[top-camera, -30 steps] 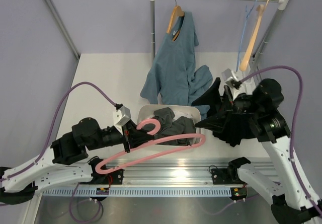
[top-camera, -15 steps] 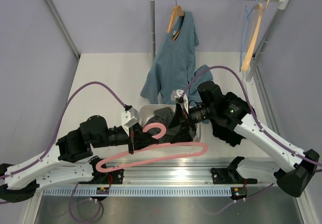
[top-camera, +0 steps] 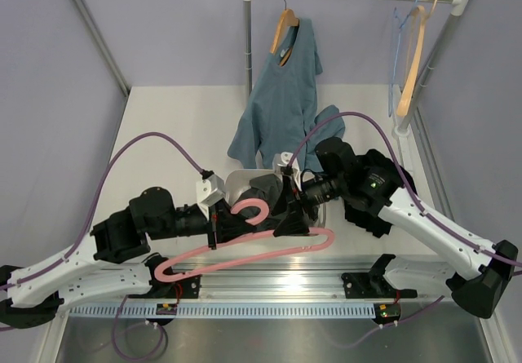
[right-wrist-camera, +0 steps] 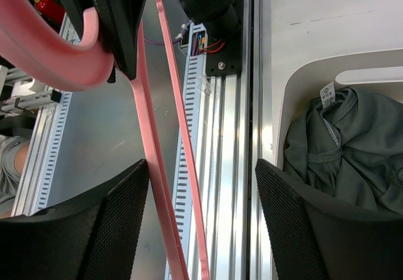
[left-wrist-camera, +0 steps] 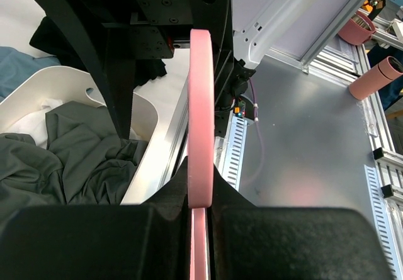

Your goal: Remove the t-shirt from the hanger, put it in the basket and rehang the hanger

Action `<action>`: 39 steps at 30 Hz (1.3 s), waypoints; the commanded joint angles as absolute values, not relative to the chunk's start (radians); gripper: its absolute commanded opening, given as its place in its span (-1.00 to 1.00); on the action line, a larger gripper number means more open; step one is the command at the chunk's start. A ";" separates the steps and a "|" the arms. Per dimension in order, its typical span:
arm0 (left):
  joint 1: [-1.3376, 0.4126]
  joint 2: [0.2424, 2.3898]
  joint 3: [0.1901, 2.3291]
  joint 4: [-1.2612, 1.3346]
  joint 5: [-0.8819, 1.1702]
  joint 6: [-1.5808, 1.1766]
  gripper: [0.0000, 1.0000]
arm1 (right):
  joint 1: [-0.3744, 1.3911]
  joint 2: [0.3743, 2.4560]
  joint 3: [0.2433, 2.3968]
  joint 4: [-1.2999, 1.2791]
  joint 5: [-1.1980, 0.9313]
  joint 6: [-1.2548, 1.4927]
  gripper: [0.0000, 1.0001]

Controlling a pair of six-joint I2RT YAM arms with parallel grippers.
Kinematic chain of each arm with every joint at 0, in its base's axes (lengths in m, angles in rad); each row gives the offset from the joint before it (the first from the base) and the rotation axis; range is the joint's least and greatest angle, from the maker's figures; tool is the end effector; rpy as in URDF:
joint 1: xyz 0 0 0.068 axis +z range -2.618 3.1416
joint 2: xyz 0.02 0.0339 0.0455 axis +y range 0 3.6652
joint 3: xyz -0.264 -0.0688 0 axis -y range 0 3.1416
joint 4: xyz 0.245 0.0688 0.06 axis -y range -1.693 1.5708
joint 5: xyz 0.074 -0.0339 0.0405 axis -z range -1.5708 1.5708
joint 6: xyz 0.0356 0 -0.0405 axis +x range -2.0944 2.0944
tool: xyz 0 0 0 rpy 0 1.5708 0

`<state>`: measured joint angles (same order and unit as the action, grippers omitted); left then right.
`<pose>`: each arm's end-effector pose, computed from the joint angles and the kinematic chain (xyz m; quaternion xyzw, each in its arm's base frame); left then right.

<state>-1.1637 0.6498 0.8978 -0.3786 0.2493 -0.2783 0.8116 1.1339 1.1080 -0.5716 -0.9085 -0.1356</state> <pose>0.0474 -0.1322 0.3774 0.3936 0.6389 -0.5022 0.4298 0.1407 0.1891 0.3524 -0.5449 0.6133 0.5053 0.2679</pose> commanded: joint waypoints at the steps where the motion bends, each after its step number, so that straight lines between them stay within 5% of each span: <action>1: -1.164 0.635 0.948 -0.316 0.252 -0.284 -1.00 | 0.837 1.109 1.068 -0.542 -0.888 -0.131 0.41; 3: -1.164 0.632 0.960 -0.316 0.242 -0.279 -1.00 | 0.857 1.114 1.055 -0.511 -0.882 -0.121 0.27; 4: -1.164 0.629 0.962 -0.313 0.230 -0.275 -1.00 | 0.862 1.112 1.039 -0.493 -0.881 -0.097 0.00; 7: -1.164 0.609 0.965 -0.305 0.210 -0.278 -1.00 | 0.862 1.083 1.005 -0.427 -0.874 -0.081 -0.34; 10: -1.163 0.600 0.969 -0.307 0.219 -0.285 -1.00 | 0.862 1.045 0.979 -0.399 -0.880 -0.080 -1.00; 17: -1.164 0.588 0.974 -0.310 0.215 -0.285 -1.00 | 0.862 0.921 0.922 -0.259 -0.941 0.037 -1.00; 19: -1.164 0.589 0.988 -0.311 0.221 -0.281 0.15 | 0.862 0.893 0.919 -0.252 -0.882 0.072 -1.00; 21: -1.164 0.592 1.014 -0.319 0.198 -0.288 0.97 | 0.862 0.876 0.922 -0.284 -0.793 0.095 -1.00; 28: -1.164 0.610 1.129 -0.439 0.007 -0.279 0.98 | 0.862 0.807 0.888 -0.371 -0.579 0.144 -1.00; 34: -1.163 0.607 1.167 -0.535 -0.357 -0.328 0.98 | 0.862 0.714 1.049 -0.728 -0.062 0.227 -1.00; 39: -1.164 0.589 1.166 -0.551 -0.462 -0.327 0.98 | 0.862 0.580 1.124 -0.840 0.064 0.279 -1.00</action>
